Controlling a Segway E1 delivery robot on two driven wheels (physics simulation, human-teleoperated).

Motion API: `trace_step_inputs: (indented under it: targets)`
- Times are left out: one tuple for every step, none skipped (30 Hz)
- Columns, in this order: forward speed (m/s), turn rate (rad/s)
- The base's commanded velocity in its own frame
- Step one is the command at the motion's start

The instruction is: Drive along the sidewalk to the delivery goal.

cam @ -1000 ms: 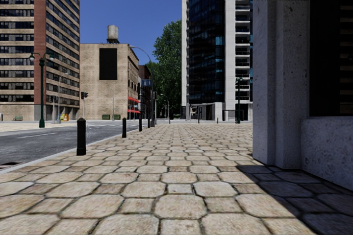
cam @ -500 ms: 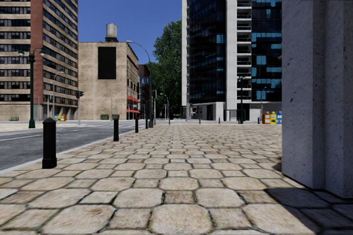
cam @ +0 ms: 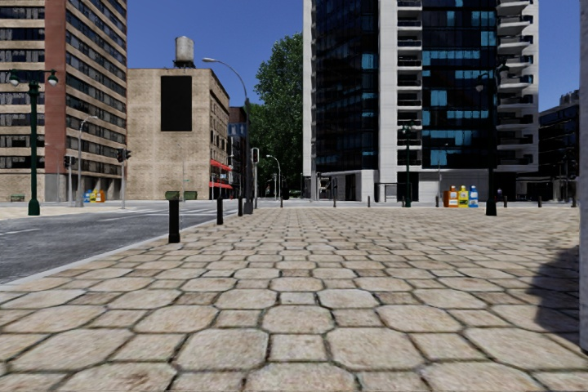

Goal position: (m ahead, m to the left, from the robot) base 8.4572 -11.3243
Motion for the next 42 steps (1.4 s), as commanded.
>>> trace_step_inputs:
  targets:
    - [2.0, 0.0]
    - [2.0, -0.13]
    - [2.0, -0.3]
    - [2.0, -0.45]
    - [2.0, -0.45]
    - [2.0, -0.53]
    - [1.8, -0.55]
    - [1.62, -0.56]
    - [1.54, -0.56]
    - [1.5, -0.56]
    - [1.49, -0.56]
    - [1.48, -0.56]
    - [1.48, -0.56]
    - [1.48, -0.56]
    - [1.48, -0.56]
    - [1.48, -0.56]
    - [1.48, -0.55]
    - [1.48, -0.55]
    - [1.49, -0.51]
    - [1.49, -0.48]
    - [1.51, -0.44]
    - [1.55, -0.39]
    - [1.6, -0.33]
    - [1.61, -0.3]
    - [1.64, -0.29]
    - [1.64, -0.28]
    - [1.65, -0.28]
    - [1.65, -0.28]
    - [1.65, -0.28]
    - [1.65, -0.28]
    - [1.65, -0.28]
    - [1.65, -0.28]
    - [1.65, -0.28]
    - [1.65, -0.28]
    - [1.66, -0.28]
    - [1.66, -0.28]
    - [1.66, -0.28]
    - [1.67, -0.43]
    - [1.67, -0.43]
    - [1.67, -0.43]
    - [1.67, -0.43]
    - [1.67, -0.43]
